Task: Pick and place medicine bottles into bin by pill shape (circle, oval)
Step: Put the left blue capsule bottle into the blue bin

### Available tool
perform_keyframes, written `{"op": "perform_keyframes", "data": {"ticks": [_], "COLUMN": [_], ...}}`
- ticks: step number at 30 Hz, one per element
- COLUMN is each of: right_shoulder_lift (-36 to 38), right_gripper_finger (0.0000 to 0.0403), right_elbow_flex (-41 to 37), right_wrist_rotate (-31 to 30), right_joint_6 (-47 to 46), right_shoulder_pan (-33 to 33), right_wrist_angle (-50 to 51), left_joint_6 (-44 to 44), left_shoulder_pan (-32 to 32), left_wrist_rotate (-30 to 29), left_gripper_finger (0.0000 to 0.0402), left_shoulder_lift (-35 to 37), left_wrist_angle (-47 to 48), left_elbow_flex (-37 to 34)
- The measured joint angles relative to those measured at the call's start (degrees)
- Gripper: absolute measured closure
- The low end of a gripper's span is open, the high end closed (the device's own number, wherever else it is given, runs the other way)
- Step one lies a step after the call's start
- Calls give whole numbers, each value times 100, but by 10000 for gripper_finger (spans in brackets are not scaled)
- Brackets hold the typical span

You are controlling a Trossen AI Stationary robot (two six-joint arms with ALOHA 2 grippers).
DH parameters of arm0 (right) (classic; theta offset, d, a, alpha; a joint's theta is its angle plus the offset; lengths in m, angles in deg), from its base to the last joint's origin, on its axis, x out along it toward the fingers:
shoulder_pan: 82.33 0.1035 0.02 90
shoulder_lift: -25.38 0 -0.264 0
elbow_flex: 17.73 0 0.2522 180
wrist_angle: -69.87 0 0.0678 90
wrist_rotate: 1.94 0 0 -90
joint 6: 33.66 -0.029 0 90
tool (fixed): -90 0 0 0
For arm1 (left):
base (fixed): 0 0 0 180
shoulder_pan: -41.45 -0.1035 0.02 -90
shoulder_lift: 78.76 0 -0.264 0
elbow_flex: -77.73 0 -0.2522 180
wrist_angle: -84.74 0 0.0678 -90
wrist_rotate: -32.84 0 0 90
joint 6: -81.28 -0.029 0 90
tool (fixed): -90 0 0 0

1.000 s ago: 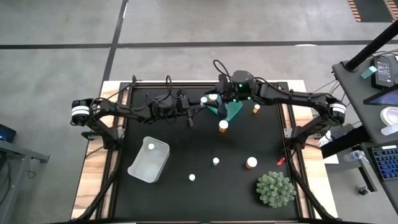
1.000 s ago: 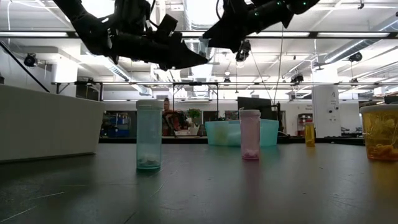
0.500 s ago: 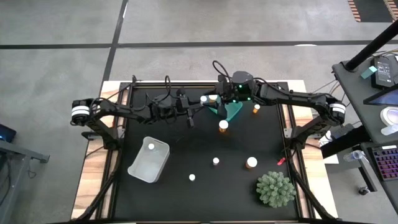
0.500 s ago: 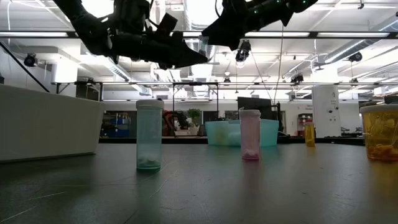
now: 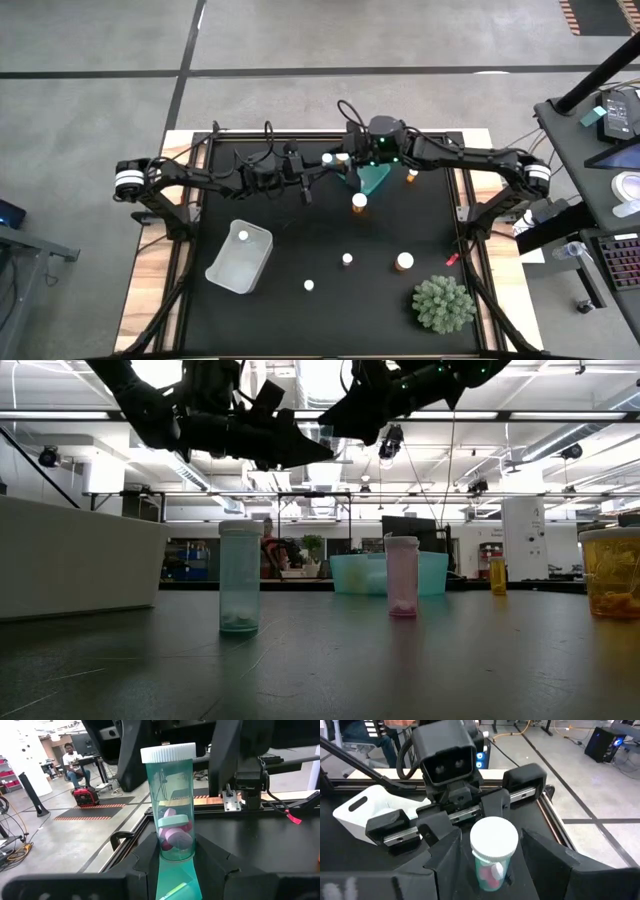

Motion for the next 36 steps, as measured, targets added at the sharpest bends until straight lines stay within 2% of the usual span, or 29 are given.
{"op": "perform_keyframes", "data": {"ticks": [8, 17, 28, 36], "right_shoulder_lift": [27, 27, 27, 27], "right_gripper_finger": [236, 298, 297, 296], "right_elbow_flex": [0, 0, -19, -132], "right_wrist_rotate": [-1, -48, -198, -766], "right_joint_6": [14, 36, 102, 291], "right_shoulder_pan": [0, 0, -7, -143], "right_wrist_angle": [2, 16, 47, 303], "left_joint_6": [-11, 5, 166, 149], "left_shoulder_pan": [0, 0, 0, -18], "left_wrist_rotate": [0, 0, -2, -14], "left_gripper_finger": [320, 314, 245, 199], "left_shoulder_lift": [0, 0, 0, 198], "left_wrist_angle": [5, 3, 25, 478], "left_elbow_flex": [-2, -2, -2, -26]}}
